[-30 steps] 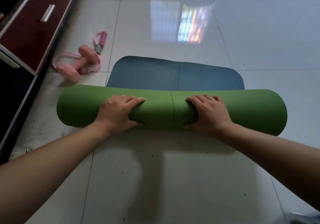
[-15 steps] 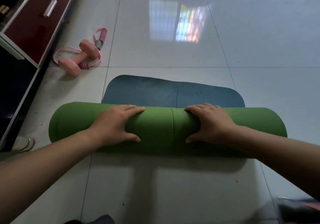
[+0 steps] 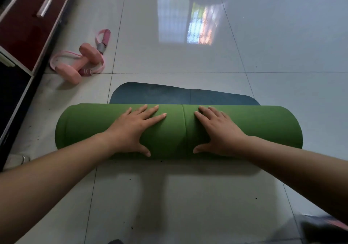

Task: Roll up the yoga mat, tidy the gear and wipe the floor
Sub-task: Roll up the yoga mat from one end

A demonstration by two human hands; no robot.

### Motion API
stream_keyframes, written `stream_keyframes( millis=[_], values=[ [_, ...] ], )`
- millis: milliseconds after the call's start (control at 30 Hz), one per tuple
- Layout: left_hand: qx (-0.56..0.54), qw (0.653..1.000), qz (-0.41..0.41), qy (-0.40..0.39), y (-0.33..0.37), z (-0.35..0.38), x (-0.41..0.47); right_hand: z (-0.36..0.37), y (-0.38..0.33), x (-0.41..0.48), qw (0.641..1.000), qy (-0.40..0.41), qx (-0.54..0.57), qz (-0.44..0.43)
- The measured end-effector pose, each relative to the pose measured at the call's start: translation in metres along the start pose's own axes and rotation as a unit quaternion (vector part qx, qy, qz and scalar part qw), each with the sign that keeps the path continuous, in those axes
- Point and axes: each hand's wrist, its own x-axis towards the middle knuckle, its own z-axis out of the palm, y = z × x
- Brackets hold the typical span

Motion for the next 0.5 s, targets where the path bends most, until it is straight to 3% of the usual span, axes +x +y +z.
stream_keyframes(
  millis=[133, 200, 267, 367, 500],
  values=[
    [-0.016, 1.000, -0.014, 0.015, -0.006, -0.007, 0.008, -0.010, 0.009, 0.016, 1.000, 0.019, 0.013, 0.009],
    [-0.033, 0.997, -0.031, 0.063, -0.007, -0.005, 0.006, -0.015, 0.014, 0.022, 0.998, 0.038, 0.045, 0.030],
    [-0.041, 0.992, -0.052, 0.106, -0.006, -0.001, 0.004, -0.016, 0.019, 0.026, 0.991, 0.089, 0.076, 0.062],
    [-0.026, 0.992, -0.072, 0.098, -0.005, 0.001, 0.005, -0.015, 0.019, 0.028, 0.979, 0.161, 0.107, 0.070],
    [-0.012, 0.995, -0.070, 0.065, -0.014, -0.002, 0.015, -0.007, 0.010, 0.029, 0.995, 0.085, 0.054, 0.009]
  ],
)
